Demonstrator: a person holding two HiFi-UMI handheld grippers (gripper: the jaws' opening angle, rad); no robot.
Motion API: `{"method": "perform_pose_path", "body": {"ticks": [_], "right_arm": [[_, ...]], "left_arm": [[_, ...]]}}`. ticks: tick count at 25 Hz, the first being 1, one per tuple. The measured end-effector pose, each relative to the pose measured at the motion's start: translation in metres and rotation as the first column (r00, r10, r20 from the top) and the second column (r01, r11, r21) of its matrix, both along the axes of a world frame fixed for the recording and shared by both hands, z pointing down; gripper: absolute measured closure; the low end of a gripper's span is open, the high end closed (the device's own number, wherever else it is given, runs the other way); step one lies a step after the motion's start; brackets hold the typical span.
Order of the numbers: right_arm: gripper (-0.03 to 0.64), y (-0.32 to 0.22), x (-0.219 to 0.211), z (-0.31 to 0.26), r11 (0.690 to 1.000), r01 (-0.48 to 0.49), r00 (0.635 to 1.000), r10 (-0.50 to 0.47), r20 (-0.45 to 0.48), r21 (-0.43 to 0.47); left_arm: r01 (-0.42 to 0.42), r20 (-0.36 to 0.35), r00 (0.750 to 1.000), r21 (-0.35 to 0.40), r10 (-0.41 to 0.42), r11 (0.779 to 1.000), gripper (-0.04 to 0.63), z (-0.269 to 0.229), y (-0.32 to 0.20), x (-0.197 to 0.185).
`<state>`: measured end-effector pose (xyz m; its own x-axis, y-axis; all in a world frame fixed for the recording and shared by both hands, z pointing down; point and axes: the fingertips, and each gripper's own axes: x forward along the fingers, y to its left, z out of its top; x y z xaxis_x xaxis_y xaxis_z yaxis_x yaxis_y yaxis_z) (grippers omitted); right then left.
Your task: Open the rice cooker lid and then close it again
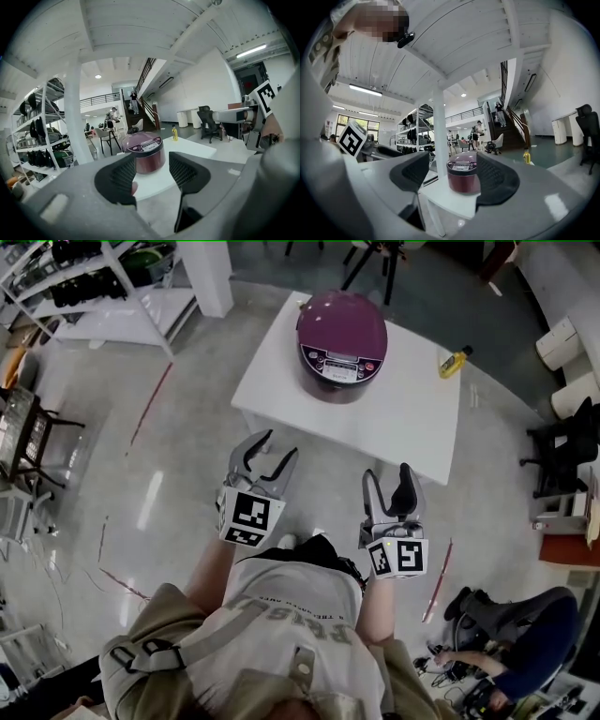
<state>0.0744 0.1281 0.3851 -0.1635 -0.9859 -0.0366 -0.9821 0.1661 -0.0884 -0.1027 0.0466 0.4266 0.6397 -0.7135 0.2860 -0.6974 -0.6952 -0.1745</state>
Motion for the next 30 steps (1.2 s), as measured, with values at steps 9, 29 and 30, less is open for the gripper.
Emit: {"method": "perform_pose_path", "body": {"ticks": [9, 29, 30], "right_arm": [[0.324, -0.049, 0.022, 0.017, 0.999, 0.018, 1.000, -0.017, 0.005, -0.050], [0.287, -0.195, 0.095, 0.035, 0.974, 0.205, 0.979, -0.202, 0.037, -0.093], [0.285, -0.201, 0.096, 0.037, 0.971, 0.221, 0.975, -0.219, 0.035, -0.096]], "left_arm": [[0.010, 0.027, 1.000, -0.018, -0.009, 1.000, 0.365, 0.011, -0.046, 0.016], [0.122, 0.117, 0.986, -0.033, -0.118, 0.992, 0.300, 0.028, -0.163, 0.094], [0.120, 0.125, 0.986, -0.034, -0.115, 0.992, 0.292, 0.029, -0.167, 0.097]]}}
